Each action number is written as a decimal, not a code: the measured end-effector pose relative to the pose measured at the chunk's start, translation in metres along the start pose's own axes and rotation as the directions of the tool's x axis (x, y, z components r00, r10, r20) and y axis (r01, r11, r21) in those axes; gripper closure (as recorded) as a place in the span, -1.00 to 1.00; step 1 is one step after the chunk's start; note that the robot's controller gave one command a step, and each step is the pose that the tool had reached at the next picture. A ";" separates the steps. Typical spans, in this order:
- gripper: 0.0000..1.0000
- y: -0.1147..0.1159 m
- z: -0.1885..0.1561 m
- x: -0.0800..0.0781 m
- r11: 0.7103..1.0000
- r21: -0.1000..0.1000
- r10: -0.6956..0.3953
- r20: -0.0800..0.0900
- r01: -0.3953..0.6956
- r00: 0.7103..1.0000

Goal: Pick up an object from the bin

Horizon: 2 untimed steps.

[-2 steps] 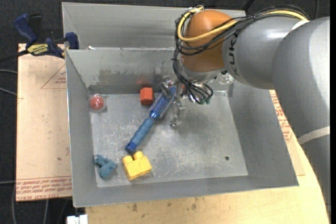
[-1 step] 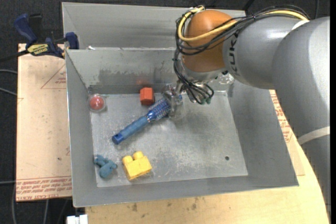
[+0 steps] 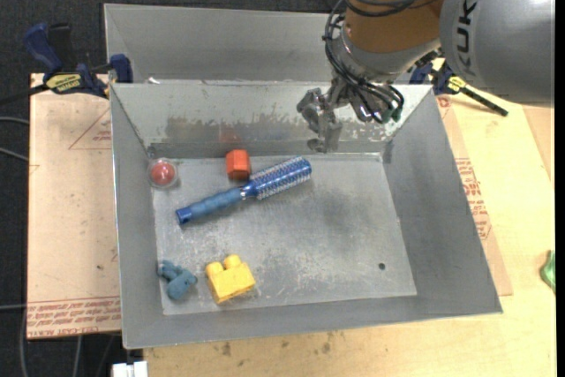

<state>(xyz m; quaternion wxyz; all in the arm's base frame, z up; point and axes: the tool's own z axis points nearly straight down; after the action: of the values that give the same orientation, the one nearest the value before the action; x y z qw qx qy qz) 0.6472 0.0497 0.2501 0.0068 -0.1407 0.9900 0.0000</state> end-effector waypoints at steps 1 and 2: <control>-1.00 0.000 0.006 0.002 1.000 -0.003 0.000 -0.009 0.000 1.000; -1.00 0.001 0.167 0.020 0.977 -0.001 0.212 -0.017 -0.212 0.977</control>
Offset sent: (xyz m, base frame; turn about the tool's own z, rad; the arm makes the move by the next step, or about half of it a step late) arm 0.0000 0.0000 0.0000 0.0000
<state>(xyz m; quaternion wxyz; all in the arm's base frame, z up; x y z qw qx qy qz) 0.6301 0.0450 0.0832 -0.0020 -0.0346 0.9994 0.0009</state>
